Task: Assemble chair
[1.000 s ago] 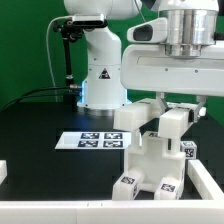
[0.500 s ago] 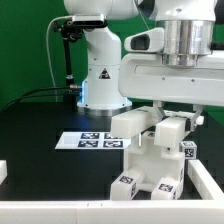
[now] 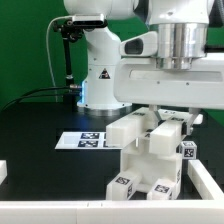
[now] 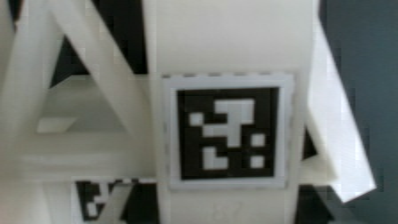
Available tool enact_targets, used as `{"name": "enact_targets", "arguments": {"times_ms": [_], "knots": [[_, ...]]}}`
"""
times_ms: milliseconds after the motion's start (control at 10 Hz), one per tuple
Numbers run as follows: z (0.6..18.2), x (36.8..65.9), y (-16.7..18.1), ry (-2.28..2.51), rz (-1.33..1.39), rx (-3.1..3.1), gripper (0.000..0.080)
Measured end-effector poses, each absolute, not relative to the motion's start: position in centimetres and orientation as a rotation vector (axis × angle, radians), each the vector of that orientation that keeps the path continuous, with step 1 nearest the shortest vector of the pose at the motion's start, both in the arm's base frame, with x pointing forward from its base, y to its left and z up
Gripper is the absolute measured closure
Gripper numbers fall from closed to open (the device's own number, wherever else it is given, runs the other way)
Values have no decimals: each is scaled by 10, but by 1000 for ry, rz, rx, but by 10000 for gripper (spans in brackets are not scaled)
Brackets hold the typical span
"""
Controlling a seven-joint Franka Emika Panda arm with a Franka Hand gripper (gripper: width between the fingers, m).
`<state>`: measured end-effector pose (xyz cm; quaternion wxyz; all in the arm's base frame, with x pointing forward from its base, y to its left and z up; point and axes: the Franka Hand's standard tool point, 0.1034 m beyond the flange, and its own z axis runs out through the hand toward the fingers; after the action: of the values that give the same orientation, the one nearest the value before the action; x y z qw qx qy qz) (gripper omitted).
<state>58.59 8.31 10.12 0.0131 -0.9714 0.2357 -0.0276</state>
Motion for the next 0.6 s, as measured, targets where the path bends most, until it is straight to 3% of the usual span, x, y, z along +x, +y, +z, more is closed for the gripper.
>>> {"name": "enact_targets", "arguments": {"times_ms": [100, 300, 600], "knots": [[100, 586, 77, 758, -60, -3008, 503], [99, 588, 79, 755, -72, -3008, 191], [100, 586, 77, 761, -48, -3009, 152]]}}
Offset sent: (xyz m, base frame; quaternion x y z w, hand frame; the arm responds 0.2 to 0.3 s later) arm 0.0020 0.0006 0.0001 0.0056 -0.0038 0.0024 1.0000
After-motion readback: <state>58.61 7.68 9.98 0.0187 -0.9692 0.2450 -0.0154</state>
